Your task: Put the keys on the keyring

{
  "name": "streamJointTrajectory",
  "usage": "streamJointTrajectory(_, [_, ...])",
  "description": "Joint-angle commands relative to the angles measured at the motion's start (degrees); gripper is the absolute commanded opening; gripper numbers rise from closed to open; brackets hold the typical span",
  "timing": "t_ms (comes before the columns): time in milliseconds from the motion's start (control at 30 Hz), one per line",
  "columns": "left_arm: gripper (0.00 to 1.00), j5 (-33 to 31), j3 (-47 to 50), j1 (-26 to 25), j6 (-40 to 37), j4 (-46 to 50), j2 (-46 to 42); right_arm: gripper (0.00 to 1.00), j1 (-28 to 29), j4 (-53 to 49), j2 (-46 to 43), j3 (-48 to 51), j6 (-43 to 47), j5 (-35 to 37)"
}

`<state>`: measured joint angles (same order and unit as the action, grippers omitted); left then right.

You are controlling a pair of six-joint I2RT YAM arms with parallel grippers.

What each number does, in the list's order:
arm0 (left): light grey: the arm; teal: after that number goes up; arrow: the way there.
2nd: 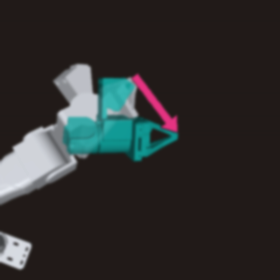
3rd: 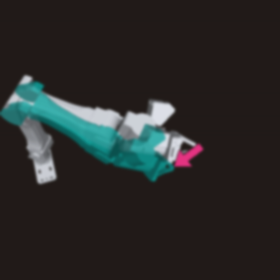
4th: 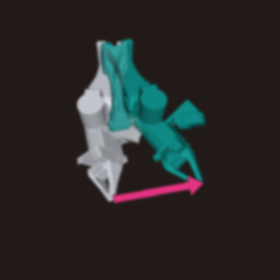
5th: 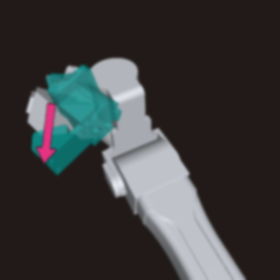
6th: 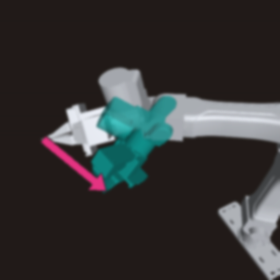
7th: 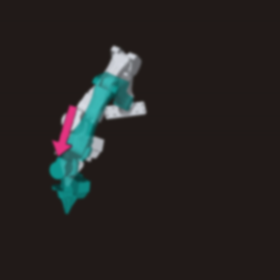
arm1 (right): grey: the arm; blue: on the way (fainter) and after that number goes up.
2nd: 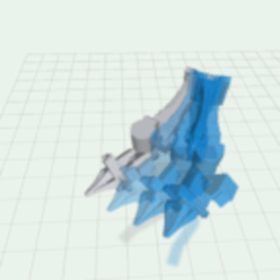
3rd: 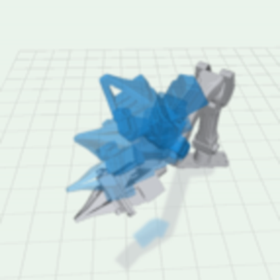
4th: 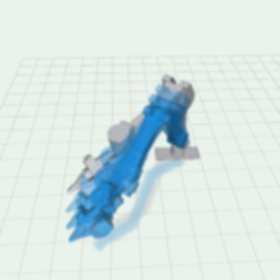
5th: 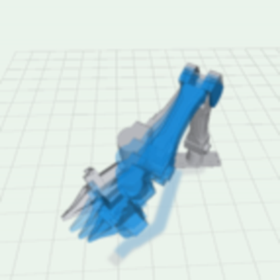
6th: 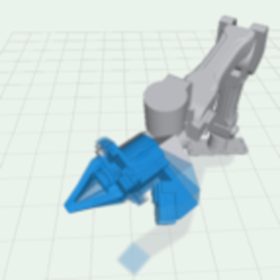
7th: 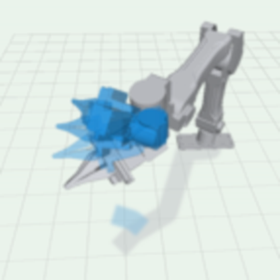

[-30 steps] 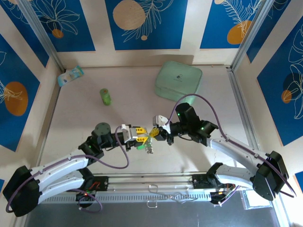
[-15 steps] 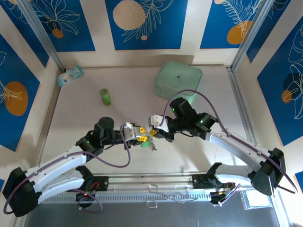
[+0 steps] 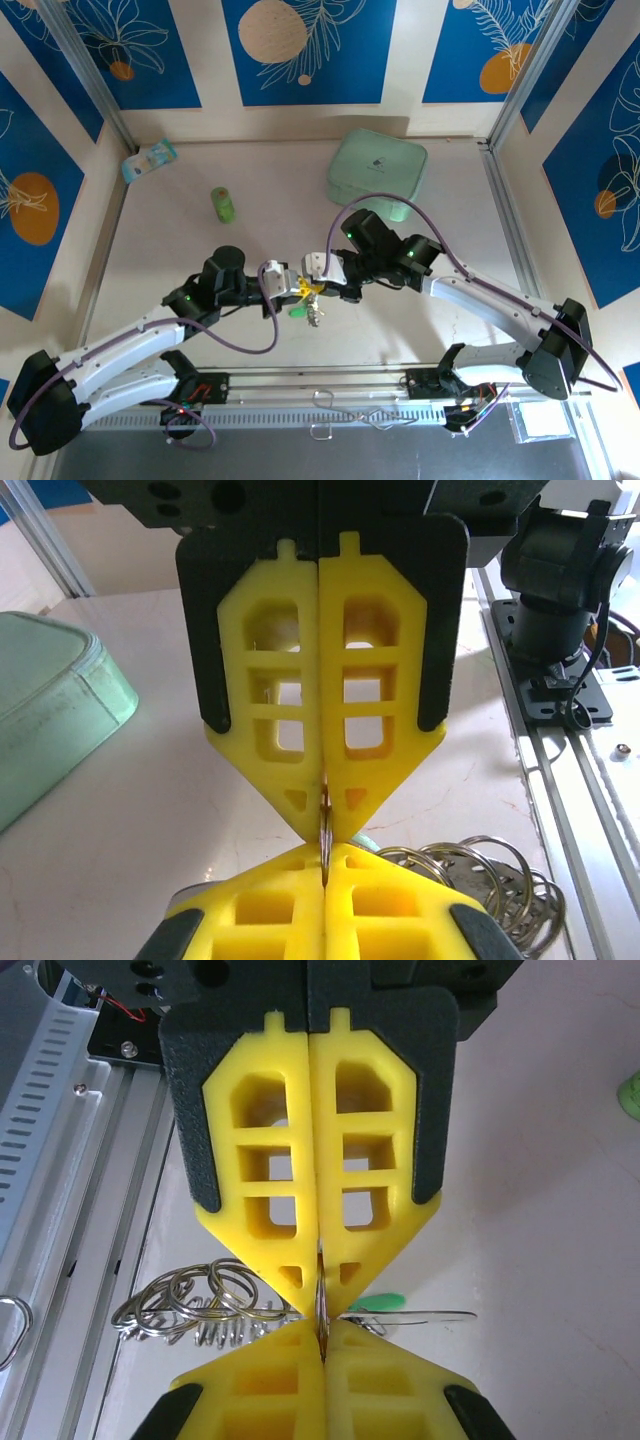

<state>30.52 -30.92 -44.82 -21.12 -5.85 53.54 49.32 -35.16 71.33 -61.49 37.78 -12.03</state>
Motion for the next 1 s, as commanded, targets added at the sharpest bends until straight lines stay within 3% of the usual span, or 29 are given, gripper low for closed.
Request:
streamJointTrajectory(0, [0.0,1.5,-1.7,-0.4,-0.6,-0.8,-0.4,0.12,-1.8,4.3,-3.0,1.3,-2.4,-4.3])
streamJointTrajectory(100, [0.0,1.4,0.2,-0.4,0.6,-4.3,-1.2,0.26,-5.1,10.0,-6.7,6.2,-6.6,-10.5])
streamJointTrajectory(467, [0.0,1.4,3.9,-0.4,3.1,-11.2,-1.6,0.28,-6.7,15.8,-7.7,13.0,-12.9,-14.8])
streamJointTrajectory(600, [0.0,1.4,4.0,-0.4,3.4,-11.6,-1.8,0.25,-6.7,15.7,-6.8,12.9,-13.0,-14.7])
streamJointTrajectory(967, [0.0,1.9,4.6,-0.4,3.6,-12.6,-2.2,0.04,-7.4,14.0,-5.8,12.7,-12.5,-12.9])
